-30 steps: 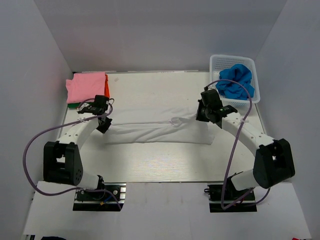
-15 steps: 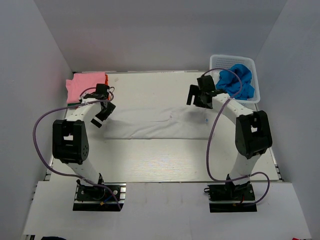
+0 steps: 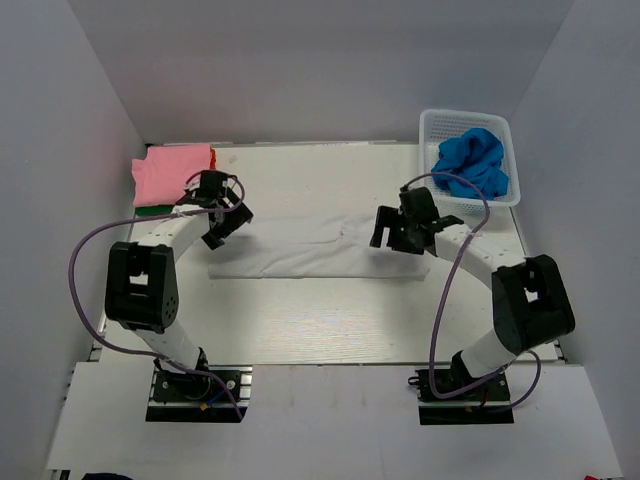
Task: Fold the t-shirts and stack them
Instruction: Fold the other side of the tshirt into a rectangle, then rotate the tshirt 90 degrees
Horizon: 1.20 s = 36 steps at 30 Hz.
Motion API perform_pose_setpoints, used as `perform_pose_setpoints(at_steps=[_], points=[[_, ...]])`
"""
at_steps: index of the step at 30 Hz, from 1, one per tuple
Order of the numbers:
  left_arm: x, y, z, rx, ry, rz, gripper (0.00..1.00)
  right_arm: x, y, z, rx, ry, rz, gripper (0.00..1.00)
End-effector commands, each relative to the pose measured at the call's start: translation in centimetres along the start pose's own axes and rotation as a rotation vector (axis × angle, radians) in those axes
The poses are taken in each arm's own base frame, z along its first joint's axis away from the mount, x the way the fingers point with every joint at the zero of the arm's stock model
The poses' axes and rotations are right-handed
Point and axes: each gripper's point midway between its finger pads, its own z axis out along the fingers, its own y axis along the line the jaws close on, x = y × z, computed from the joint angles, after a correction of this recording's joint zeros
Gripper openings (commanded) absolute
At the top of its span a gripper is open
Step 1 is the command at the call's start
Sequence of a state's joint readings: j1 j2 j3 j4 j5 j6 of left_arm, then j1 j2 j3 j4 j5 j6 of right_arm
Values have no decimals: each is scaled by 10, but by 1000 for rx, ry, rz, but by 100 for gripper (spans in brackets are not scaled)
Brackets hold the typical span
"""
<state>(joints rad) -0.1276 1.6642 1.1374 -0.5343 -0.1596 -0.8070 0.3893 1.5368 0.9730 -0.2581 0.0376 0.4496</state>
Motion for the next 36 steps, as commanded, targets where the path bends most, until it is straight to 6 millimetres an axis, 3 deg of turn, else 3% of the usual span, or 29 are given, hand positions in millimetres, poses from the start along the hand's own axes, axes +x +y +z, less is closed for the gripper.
perform_pose_setpoints(at_steps=[1,3,7,8,9,11,12,13,14,15,17,18,19,20,21,22,23,24,25,26,27,29,31,32,33,36], points=[[24,-11,16,72,56,79,100,21,16,9,-86,41,12,90],[41,1,25,30,89,97,100,30,12,20,-68,69,14,90],[82,39,32,-80,170,114,100,28,8,44,-34,70,38,90],[99,53,27,-100,195,118,100,16,15,46,-48,47,36,90],[109,61,23,-122,203,128,100,23,10,60,-25,81,40,90],[138,91,14,-193,255,128,100,-8,23,66,-53,30,14,90],[150,93,3,-183,277,134,100,3,16,86,-35,81,-11,90],[163,98,-4,-185,311,135,100,-10,26,87,-43,88,-28,90],[188,108,-13,-174,386,126,100,-8,25,107,-32,115,-61,90],[203,101,-25,-125,411,136,100,-23,35,112,-65,92,-75,90],[239,101,-44,-46,526,137,100,-19,46,121,-123,140,-85,90],[250,97,-51,-27,550,104,100,-32,56,139,-158,134,-122,90],[266,89,-64,33,579,155,100,-34,63,144,-188,142,-129,90],[277,88,-71,50,605,168,100,-12,54,168,-182,204,-159,90],[288,86,-76,65,626,183,100,-49,80,170,-241,121,-218,90],[306,81,-87,119,661,265,100,-50,95,171,-327,139,-246,90],[317,76,-90,132,683,310,100,-32,92,194,-339,231,-245,90],[326,73,-93,139,696,352,100,-31,103,196,-406,252,-272,90],[335,71,-97,142,710,394,100,-77,130,187,-449,157,-312,90],[353,61,-107,182,729,466,100,-58,120,213,-440,201,-314,90],[363,58,-110,190,739,503,100,-63,122,217,-428,183,-335,90],[385,55,-114,193,765,609,100,-93,128,215,-405,81,-405,90],[392,38,-122,253,749,667,100,-101,123,216,-385,34,-429,90],[390,34,-121,249,709,684,100,-111,124,203,-372,3,-437,90],[391,35,-123,247,687,723,100,-115,121,203,-355,-26,-450,90],[373,17,-134,273,573,747,100,-138,142,179,-377,-100,-513,90]])
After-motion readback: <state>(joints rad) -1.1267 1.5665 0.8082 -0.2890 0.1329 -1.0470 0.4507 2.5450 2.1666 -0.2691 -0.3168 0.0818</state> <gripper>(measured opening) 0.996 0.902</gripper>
